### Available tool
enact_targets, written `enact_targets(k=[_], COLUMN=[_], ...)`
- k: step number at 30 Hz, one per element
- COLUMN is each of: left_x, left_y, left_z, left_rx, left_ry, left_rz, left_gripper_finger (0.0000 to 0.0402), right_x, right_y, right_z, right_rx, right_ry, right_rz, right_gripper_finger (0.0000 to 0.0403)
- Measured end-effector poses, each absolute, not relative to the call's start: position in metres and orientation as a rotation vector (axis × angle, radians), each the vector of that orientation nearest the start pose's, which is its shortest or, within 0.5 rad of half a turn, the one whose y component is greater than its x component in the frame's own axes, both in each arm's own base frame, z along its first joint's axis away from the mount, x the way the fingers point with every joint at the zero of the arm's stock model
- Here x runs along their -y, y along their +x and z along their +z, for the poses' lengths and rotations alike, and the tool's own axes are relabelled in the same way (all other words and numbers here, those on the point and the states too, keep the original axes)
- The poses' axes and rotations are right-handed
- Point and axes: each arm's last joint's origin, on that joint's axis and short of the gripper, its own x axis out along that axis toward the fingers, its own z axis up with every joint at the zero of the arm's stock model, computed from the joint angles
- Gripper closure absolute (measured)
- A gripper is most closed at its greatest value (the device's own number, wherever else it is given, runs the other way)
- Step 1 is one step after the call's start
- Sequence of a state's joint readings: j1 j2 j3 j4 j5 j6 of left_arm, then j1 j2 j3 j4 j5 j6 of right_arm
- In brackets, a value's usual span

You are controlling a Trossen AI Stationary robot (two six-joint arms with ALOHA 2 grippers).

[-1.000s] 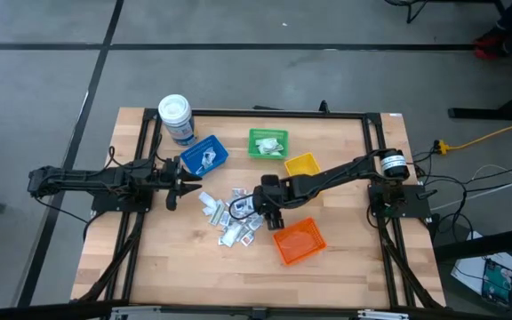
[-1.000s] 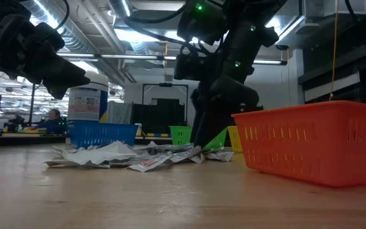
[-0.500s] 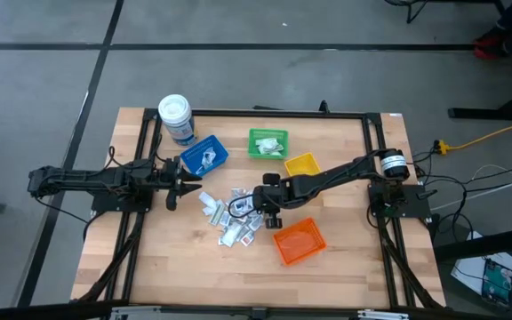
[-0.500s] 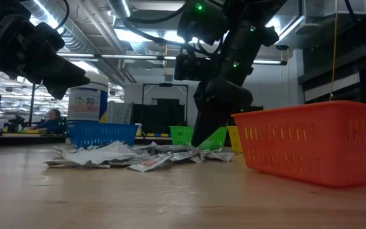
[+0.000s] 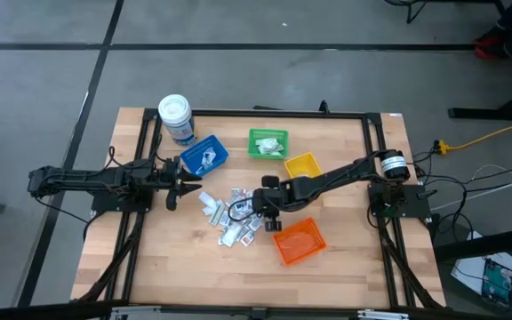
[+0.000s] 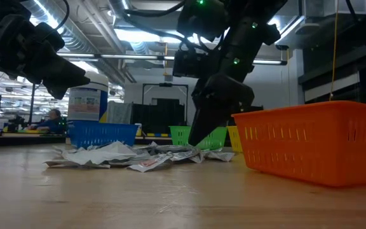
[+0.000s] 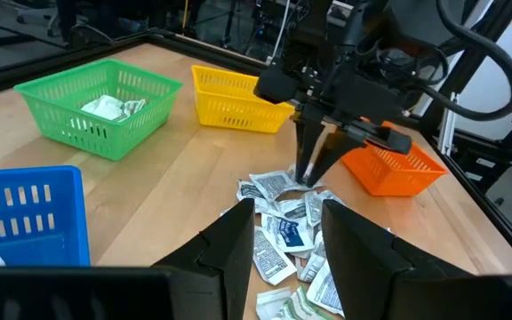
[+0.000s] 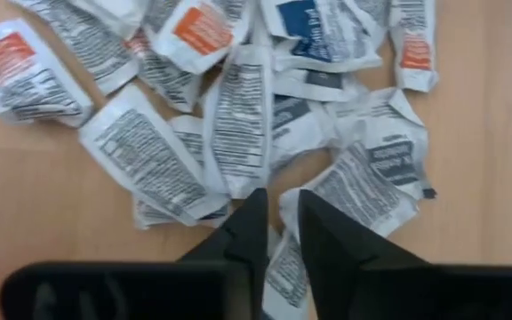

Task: Pick & Place First Aid Supplies
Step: Put the white towelette pack into the yellow bin

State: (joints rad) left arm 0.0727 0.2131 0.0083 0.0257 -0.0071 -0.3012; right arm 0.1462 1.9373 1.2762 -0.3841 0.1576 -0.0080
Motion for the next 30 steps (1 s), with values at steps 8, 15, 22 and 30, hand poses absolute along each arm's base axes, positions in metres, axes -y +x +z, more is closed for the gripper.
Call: enact_targets(k=[8,15,22,30], left_x=[-0.008,-0.008,-0.008,-0.008], left_y=[0.109,0.109,0.109,0.109], left_z=[0.151,0.151,0.151,0.151], left_rx=[-0.166,-0.165,-0.165,-0.165], left_ry=[-0.306,-0.306,-0.306,-0.306], left_rz=[0.106,0.106,0.106,0.106], left_gripper_finger=[0.0274,0.0274,0.0274,0.0274], right_x=[-0.054,-0.051,-0.051,-0.049], right_y=[0.391,0.384,0.385,0.388], right_z=[0.163,0.153,0.148,0.142], right_rx=[-0.995,-1.023,-0.962,-0.949], right_ry=[-0.171,-0.181,-0.160,-0.173], right_rz=[-0.028,-0.100,-0.130,-0.159], right_gripper_finger=[0.0247,0.0219,0.0240,0.0294])
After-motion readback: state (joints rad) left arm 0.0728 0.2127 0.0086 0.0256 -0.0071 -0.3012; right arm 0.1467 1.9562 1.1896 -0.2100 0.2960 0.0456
